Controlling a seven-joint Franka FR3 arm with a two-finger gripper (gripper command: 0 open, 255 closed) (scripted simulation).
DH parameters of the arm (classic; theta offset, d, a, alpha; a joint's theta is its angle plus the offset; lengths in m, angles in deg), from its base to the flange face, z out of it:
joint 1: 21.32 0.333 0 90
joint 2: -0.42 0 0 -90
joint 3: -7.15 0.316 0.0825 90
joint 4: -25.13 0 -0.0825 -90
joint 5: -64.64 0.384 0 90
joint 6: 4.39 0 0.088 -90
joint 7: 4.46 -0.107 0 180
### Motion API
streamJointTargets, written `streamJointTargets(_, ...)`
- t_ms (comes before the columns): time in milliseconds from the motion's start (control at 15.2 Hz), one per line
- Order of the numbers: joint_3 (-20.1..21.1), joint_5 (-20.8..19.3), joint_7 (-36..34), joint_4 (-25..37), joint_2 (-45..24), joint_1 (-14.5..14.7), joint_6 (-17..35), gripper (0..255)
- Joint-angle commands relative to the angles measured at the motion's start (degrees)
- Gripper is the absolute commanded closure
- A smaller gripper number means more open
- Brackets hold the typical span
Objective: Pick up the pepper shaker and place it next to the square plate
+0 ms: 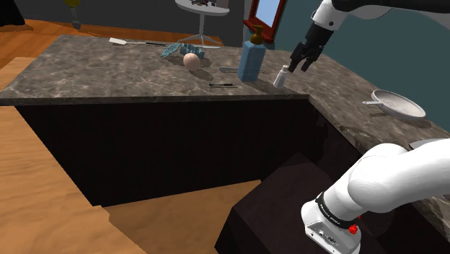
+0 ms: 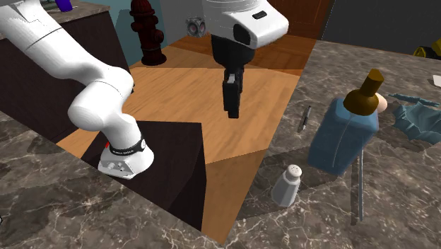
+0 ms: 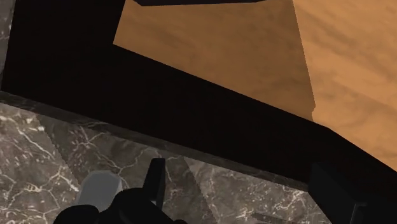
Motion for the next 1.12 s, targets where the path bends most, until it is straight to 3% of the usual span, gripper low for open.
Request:
streamJointTargets(0, -1.8, 0.0, 2.6, 2.9, -3.8, 0.1, 1.0, 0)
streamJointTargets(396, -7.2, 2.2, 11.0, 11.8, -15.8, 0.0, 3.8, 0)
streamJointTargets(792, -11.2, 7.4, 19.4, 23.3, -28.9, -1.6, 4.3, 0)
streamJointTargets(1056, -11.0, 7.6, 19.6, 20.6, -29.2, -1.6, 7.3, 0)
